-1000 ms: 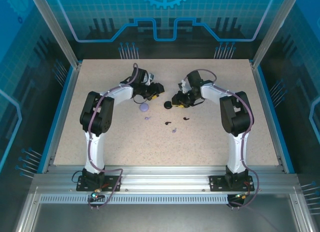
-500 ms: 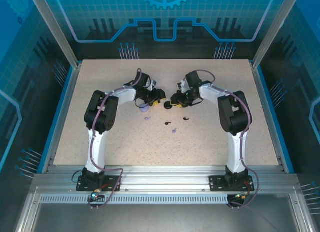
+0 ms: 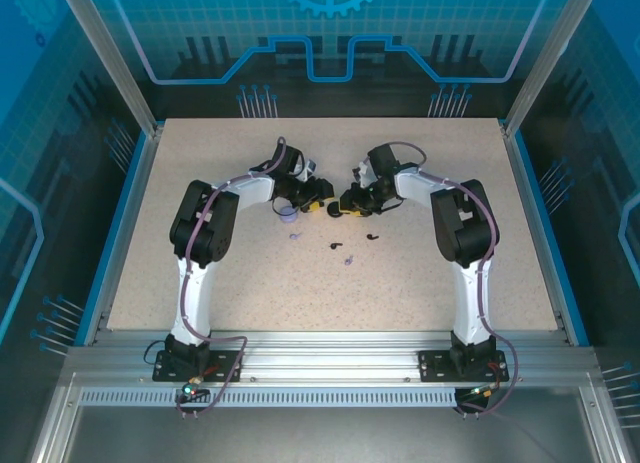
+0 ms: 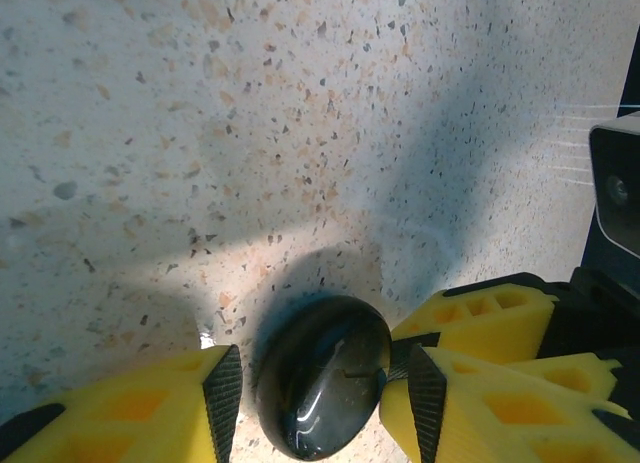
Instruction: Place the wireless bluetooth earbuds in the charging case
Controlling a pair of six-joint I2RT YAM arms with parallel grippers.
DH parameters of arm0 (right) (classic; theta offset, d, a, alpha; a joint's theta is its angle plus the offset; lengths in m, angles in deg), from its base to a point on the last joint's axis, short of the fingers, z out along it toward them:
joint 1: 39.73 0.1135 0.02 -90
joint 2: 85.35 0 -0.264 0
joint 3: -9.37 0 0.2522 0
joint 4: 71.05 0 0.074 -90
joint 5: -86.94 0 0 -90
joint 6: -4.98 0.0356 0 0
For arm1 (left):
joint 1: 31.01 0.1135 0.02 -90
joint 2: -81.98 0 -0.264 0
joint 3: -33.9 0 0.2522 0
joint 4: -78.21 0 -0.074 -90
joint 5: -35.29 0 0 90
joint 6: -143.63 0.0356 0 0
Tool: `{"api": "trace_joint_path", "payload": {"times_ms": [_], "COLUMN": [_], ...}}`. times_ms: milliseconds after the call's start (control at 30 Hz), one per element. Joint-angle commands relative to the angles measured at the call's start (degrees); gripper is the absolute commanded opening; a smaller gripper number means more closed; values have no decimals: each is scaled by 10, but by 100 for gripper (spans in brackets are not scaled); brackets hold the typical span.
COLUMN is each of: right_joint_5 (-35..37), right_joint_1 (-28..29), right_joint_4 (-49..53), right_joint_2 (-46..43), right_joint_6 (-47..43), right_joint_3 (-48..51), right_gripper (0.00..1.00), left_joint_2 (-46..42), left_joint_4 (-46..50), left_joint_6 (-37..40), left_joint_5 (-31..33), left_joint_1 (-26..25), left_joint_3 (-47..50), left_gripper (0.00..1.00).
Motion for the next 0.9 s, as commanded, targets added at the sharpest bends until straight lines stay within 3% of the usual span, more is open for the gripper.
{"api": "trace_joint_path", "payload": {"times_ms": [0,867], "right_joint_5": [-2,-3], "right_joint_1": [7,7], "right_joint_4": [-3,-23], "right_joint_2": [14,27], "right_joint_6": [6,14], "right_joint_3": [-8,8], "right_gripper": [25,19], "left_joint_2": [13,13], "left_joint_4": [7,-70], "left_joint_6": [-8,-65], "left_joint_5": [-23,-72], "left_joint_1": [-5,-19], "left_joint_3": [11,52], "left_gripper": [50,42]}}
